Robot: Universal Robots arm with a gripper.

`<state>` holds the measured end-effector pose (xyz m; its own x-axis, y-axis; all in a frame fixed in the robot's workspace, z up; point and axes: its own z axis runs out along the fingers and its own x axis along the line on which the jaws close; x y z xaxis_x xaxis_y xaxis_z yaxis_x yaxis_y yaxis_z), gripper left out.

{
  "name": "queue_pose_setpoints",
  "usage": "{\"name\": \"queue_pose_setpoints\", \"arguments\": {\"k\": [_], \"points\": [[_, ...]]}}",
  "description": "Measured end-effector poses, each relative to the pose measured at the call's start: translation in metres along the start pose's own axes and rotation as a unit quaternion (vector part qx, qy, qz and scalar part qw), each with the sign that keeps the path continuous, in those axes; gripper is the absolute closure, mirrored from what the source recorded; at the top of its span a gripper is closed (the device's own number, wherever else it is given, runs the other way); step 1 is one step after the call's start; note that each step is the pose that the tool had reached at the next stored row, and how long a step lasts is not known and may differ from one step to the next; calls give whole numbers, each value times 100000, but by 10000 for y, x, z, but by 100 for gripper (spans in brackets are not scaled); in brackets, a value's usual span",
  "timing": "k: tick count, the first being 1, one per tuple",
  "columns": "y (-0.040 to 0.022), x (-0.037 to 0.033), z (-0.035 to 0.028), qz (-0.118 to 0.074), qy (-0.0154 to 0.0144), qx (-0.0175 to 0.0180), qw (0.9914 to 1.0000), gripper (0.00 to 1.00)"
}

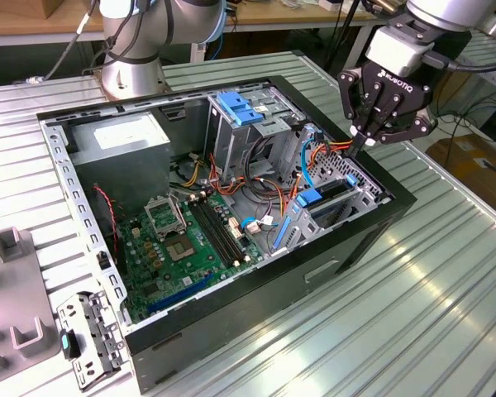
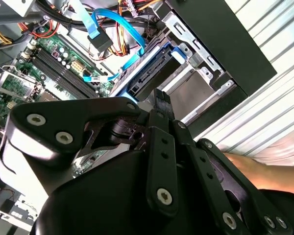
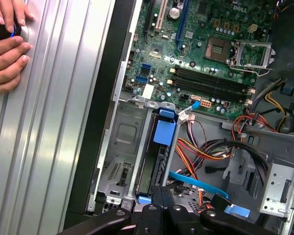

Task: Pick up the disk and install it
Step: 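Insert the first disk wire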

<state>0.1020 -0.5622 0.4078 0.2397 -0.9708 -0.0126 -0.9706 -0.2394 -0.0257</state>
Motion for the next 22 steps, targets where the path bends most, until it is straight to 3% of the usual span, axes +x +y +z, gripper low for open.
{"name": "queue_pose_setpoints", "arguments": {"k": [2, 5, 10, 16, 22], "points": [[0, 0, 0, -1870, -45, -22, 99983, 89], [-22, 5, 8, -4743, -128, -54, 99887, 89], [-242, 33, 30, -5344, -135, -67, 99857, 89], [-430, 38, 46, -5807, -149, -72, 99831, 89], [-529, 31, 53, -6004, -164, -70, 99819, 89]]}}
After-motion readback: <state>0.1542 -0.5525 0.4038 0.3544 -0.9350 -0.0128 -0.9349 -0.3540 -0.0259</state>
